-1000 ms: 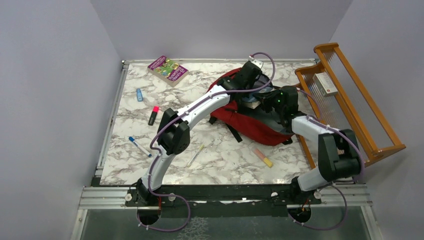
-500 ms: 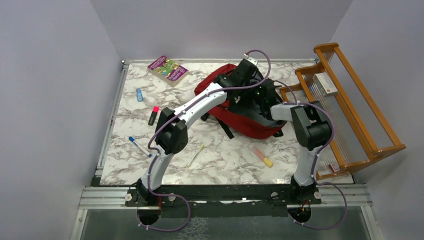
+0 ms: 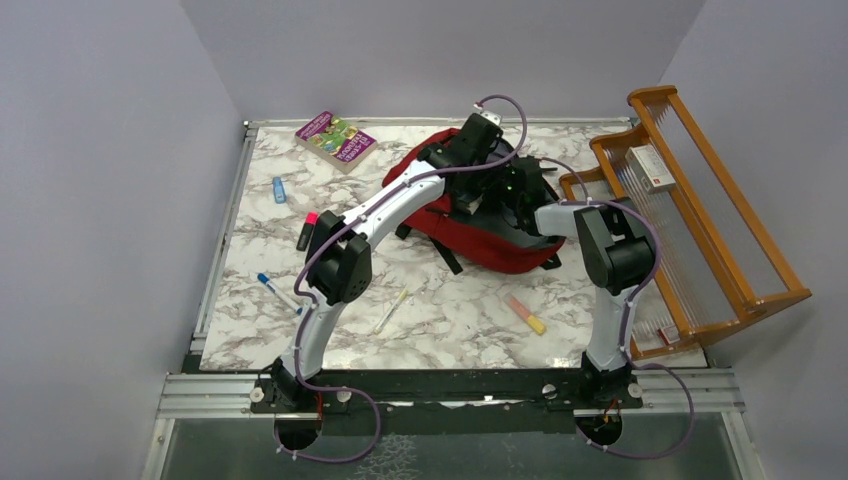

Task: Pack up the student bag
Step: Place the book in the student bag.

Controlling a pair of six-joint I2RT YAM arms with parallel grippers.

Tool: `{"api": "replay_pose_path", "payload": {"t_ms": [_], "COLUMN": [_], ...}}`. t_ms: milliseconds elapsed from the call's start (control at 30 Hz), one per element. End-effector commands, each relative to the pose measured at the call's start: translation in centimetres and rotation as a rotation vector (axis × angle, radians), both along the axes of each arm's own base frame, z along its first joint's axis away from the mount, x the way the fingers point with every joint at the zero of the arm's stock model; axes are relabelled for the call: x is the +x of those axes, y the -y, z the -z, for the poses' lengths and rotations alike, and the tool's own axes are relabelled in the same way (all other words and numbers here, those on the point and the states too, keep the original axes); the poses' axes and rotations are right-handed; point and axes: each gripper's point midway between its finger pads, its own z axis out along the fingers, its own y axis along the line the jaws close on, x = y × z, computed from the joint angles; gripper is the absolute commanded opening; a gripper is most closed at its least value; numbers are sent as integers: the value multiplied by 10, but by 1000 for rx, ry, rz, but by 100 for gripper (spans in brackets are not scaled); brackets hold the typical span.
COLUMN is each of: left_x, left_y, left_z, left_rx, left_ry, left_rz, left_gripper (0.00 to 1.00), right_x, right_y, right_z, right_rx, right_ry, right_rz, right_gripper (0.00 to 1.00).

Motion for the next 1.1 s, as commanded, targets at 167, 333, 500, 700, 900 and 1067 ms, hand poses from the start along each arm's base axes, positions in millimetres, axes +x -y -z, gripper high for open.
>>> {"api": "replay_pose_path", "payload": {"t_ms": [167, 333, 500, 700, 900, 1067], "left_x": [7, 9, 11, 13, 14, 18], "left_y": [5, 4, 1, 1, -4, -26], "left_z": [2, 4, 4, 2, -16, -45], "left_rx": [-59, -62, -69, -96, -139, -210], "left_ry": [-8, -7, -5, 0, 21, 52], "left_rz": [9, 9, 6, 22, 43, 30], "left_gripper": [0, 0, 0, 5, 19, 45], "right_x": [-11, -25, -38, -65, -105, -120], "right_y": [30, 39, 57, 88, 123, 132], "right_z": [-3, -5, -4, -6, -35, -101], "right_rx": [-220, -287, -368, -498, -618, -662], "right_ry": [-23, -41, -73, -104, -44, 162], "right_rz": [59, 49, 80, 122, 165, 143], "right_gripper": [66, 68, 69, 70, 69, 69]}}
